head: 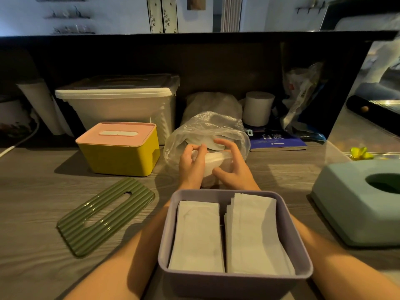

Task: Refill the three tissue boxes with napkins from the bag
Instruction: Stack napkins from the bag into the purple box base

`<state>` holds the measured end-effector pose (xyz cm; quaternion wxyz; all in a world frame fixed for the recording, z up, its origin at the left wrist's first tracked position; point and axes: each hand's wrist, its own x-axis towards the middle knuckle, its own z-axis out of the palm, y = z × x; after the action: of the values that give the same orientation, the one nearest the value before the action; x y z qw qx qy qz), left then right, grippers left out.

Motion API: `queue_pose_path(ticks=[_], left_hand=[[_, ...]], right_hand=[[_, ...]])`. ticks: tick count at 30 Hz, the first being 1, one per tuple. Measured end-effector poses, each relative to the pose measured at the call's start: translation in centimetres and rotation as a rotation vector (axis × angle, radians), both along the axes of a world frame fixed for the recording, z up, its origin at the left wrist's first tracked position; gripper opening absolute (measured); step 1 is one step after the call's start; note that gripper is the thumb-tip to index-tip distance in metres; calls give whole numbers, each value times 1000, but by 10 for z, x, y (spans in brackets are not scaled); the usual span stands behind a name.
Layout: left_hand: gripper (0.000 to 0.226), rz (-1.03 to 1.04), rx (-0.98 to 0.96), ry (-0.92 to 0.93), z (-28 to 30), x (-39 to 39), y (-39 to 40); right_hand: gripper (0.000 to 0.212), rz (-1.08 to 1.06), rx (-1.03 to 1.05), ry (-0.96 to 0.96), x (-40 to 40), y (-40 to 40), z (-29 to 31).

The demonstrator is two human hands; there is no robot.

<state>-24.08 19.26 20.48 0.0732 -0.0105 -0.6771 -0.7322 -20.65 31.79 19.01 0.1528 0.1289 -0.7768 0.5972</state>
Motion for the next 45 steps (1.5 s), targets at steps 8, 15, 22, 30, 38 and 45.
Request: queue_pose_path(ticks=[8, 15, 22, 30, 38, 45], left_hand=[[3, 31, -162, 39, -2, -3, -10], [33, -386, -699, 197, 13, 1, -40], [34, -320, -759, 407, 15, -4, -55], [27, -346, -700, 312, 19, -3, -63], [34, -378, -655, 263, 74, 24, -68], [32, -404, -627, 27, 132, 80, -77]], right_hand=[[64, 51, 346, 46, 7, 27, 6], [30, 39, 392, 38, 4, 38, 11], [35, -28, 421, 63, 2, 49, 16], [35, 7, 444, -36, 9, 60, 28], [34, 52, 250, -131, 34, 55, 74], [30, 74, 171, -268, 70, 37, 136]])
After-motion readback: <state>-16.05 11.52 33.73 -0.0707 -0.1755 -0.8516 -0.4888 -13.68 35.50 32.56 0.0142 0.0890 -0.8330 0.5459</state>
